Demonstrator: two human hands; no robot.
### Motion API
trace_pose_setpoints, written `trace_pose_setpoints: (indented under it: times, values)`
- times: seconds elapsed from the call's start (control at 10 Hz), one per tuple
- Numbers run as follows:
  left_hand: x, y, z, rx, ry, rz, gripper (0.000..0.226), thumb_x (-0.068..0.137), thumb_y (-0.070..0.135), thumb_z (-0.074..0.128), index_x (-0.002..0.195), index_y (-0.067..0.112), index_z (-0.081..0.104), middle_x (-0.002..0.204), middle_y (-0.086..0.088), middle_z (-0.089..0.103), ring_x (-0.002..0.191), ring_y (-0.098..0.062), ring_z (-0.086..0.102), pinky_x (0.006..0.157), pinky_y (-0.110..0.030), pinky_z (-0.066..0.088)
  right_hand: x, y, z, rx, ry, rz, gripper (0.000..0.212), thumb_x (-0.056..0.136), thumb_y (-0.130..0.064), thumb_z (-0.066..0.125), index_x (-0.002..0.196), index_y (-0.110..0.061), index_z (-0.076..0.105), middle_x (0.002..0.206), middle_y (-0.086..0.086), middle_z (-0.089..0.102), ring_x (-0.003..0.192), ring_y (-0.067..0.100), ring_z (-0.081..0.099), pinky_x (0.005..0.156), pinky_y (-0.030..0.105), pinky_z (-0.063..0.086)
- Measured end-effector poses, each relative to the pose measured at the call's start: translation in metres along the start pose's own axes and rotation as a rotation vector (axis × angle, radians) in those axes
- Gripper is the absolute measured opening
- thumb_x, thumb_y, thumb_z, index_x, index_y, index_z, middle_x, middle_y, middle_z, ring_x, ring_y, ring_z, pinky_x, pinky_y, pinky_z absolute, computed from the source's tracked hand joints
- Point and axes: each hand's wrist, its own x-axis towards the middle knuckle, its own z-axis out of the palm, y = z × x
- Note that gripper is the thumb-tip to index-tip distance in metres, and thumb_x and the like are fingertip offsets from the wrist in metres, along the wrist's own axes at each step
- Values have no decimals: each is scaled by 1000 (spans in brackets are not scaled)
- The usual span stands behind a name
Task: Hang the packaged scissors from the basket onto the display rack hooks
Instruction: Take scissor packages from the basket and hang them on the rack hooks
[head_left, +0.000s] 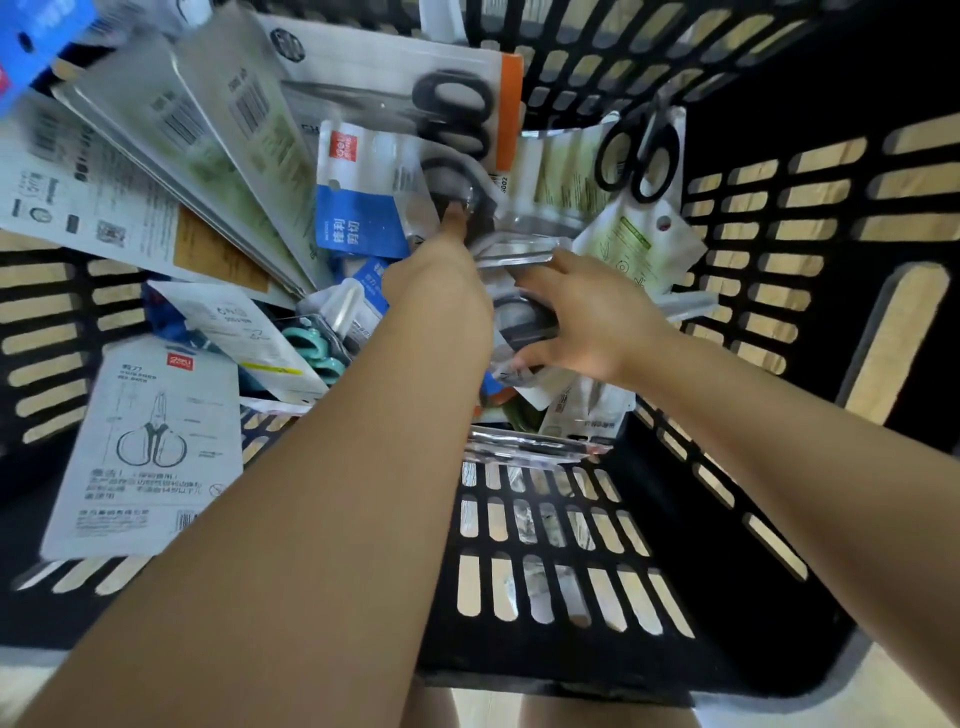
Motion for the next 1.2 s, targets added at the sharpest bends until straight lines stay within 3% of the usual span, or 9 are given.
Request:
trace_pose_setpoints:
  times: [0.1,0.2,0.3,0.4,0.5,0.7,0.9,1.1,1.2]
  values:
    - [-11,7,-18,-109,87,-31,39,83,23,72,111,2,57,91,-8,60,77,-19,60,72,-26,55,-8,-6,-1,43,4,35,54,77,-45,72,114,-14,48,103,9,61,98,29,50,69,33,35]
    - [-13,11,-31,-40,-75,-22,21,91,22,62,93,4,53,89,-6,58,67,-13,58,52,-13,50,-20,-13,-5,154,-1,39,45,82,-35,70,111,-12,46,105,7,61,96,28,55,70,35,40]
    - [-21,20,-43,-62,-72,-9,15,93,18,59,87,7,52,90,-5,60,68,-11,58,52,-13,49,-34,-23,-17,331,9,77,38,83,-32,70,102,-15,42,95,-1,57,88,21,55,68,33,39]
    - [-38,36,-55,-96,3,-48,38,89,22,66,120,5,54,89,-4,61,72,-11,59,48,-15,49,-46,-37,-36,710,98,214,37,82,-28,71,104,-18,42,87,-14,52,78,4,52,66,15,44]
    - [-65,43,-76,-190,16,25,45,88,4,63,130,3,47,101,-9,57,74,-13,60,48,-15,50,-56,-51,-56,967,219,321,32,85,-21,69,106,-16,46,92,-12,55,82,2,56,62,4,43]
    - [-133,66,-133,-163,-157,109,45,84,-1,66,125,-1,47,101,-14,63,75,-16,64,83,-34,57,-86,-90,-109,1286,331,407,29,88,-17,65,113,-8,57,86,-10,62,57,-13,58,48,3,42]
    - [-212,95,-188,-284,-390,160,7,90,9,58,97,9,58,79,-2,70,77,-13,69,88,-38,53,-132,-151,-176,1272,253,261,20,86,-23,68,104,-17,67,91,-4,71,73,4,66,61,19,49]
    - [-308,118,-241,-461,-511,341,17,97,9,41,92,14,57,63,7,65,57,-2,60,50,-15,51,-195,-212,-236,1300,234,88,15,87,-21,66,102,-22,66,102,1,72,94,19,68,86,41,54]
    - [-362,126,-272,-472,-458,431,19,98,15,41,100,15,60,75,6,70,68,-5,64,66,-24,58,-232,-247,-269,1259,225,32,22,86,-26,67,107,-24,62,105,0,70,97,20,67,88,46,53]
